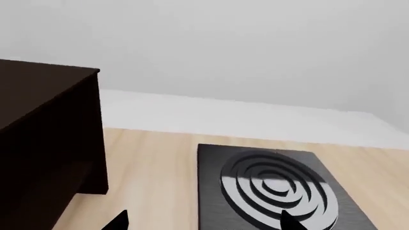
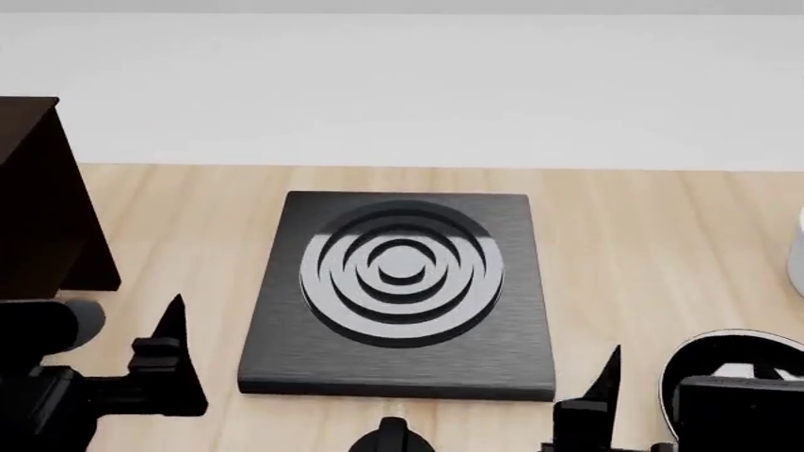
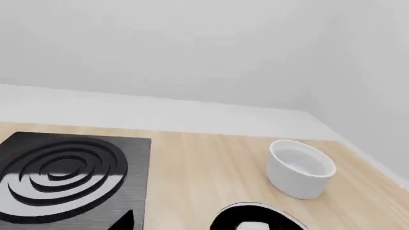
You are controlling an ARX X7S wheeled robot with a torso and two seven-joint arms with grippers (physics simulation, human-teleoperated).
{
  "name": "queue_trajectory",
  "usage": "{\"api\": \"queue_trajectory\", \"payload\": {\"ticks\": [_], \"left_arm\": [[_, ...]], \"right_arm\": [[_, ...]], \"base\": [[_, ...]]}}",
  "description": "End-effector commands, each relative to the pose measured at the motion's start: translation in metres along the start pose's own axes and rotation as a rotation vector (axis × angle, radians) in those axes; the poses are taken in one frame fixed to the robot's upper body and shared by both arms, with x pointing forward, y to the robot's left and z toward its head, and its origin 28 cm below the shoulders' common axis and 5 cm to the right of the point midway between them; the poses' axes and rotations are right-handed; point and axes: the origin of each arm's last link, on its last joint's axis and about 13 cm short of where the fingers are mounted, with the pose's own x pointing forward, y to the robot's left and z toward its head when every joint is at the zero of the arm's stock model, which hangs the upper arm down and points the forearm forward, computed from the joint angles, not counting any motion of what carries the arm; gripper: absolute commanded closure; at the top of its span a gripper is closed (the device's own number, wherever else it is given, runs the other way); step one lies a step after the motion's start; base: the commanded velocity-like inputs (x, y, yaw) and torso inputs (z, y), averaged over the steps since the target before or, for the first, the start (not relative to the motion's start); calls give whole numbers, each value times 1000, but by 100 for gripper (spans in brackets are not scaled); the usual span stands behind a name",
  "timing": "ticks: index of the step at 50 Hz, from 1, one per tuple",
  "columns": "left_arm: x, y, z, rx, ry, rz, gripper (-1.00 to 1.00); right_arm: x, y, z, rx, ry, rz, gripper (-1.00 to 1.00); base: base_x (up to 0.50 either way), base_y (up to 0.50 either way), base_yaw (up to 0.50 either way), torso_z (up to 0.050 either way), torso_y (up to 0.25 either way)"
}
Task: Put the frying pan on the cabinet shelf.
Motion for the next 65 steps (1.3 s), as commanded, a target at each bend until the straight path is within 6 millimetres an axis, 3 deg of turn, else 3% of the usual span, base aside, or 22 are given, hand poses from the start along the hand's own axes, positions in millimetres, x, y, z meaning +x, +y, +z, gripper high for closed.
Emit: {"api": "queue_trajectory", "payload": {"ticks": [1,7,23,44,51,53,65], "left_arm": [[4,1,8,127,17,-47,-100],[3,1,11,88,6,-27,-100],[5,3,5,81,7,-26,-100],[5,1,5,79,16,-34,-100],[6,1,3,77,18,-32,-100],[5,1,3,81,21,-35,-100],[5,1,0,78,28,-38,-100]], "right_arm": [[-12,-27,-16,26,168,-66,-100],[-8,-25,-43,22,273,-66,-100],[-7,-27,-74,-5,386,-108,-100],[-6,-30,-104,26,463,-142,-100],[5,-34,-113,-52,508,-150,-100],[10,-31,-115,64,487,-109,-100],[27,-42,-119,28,529,-142,-100]], "base": [[0,0,0,0,0],[0,0,0,0,0],[0,0,-1,0,0],[0,0,0,0,0],[0,0,0,0,0],[0,0,0,0,0],[0,0,0,0,0]]}}
